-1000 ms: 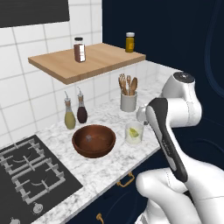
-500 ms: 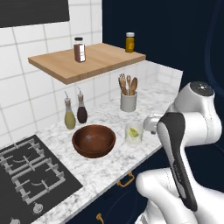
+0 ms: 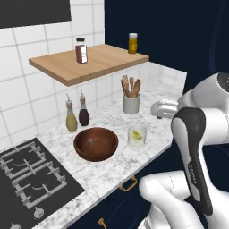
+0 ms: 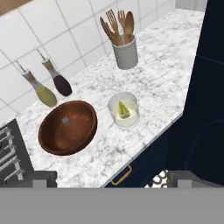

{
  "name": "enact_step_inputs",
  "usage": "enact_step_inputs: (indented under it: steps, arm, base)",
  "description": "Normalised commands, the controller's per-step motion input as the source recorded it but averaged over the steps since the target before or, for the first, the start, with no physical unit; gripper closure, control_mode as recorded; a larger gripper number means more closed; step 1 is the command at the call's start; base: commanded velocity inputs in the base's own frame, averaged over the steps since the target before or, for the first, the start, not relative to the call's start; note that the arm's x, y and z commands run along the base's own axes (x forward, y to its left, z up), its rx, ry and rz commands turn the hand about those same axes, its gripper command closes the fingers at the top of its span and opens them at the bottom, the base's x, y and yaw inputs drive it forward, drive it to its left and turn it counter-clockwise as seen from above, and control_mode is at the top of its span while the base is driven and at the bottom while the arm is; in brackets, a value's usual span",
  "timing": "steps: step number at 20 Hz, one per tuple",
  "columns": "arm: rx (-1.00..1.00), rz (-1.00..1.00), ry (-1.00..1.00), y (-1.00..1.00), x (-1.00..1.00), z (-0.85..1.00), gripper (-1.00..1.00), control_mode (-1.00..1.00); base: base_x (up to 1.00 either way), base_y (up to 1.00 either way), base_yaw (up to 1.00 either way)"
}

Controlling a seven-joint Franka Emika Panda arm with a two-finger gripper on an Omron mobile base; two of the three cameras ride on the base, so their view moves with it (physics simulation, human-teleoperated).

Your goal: Grab a lemon wedge from the fridge and one ice cube from the ice bowl, and put them in the glass of lemonade.

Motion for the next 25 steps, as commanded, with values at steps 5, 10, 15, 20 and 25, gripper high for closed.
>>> enact_step_inputs:
  steps: [5,10,15,20,25]
  arm:
    - [0.05,-0.02,0.0,-0.16,-0.32,0.14,-1.0,-1.0]
    - [0.0,-0.12,0.0,-0.34,-0.43,-0.01,-1.0,-1.0]
    - [0.0,-0.01,0.0,-0.13,-0.04,0.0,-1.0,-1.0]
    - [-0.07,0.0,-0.37,0.45,-0.1,0.21,-1.0,-1.0]
    - [-0.09,-0.03,-0.33,0.34,0.0,0.2,-1.0,-1.0]
  base:
    - [0.0,0.0,0.0]
    - [0.0,0.0,0.0]
    - [0.0,0.0,0.0]
    - [0.0,0.0,0.0]
    - [0.0,0.0,0.0]
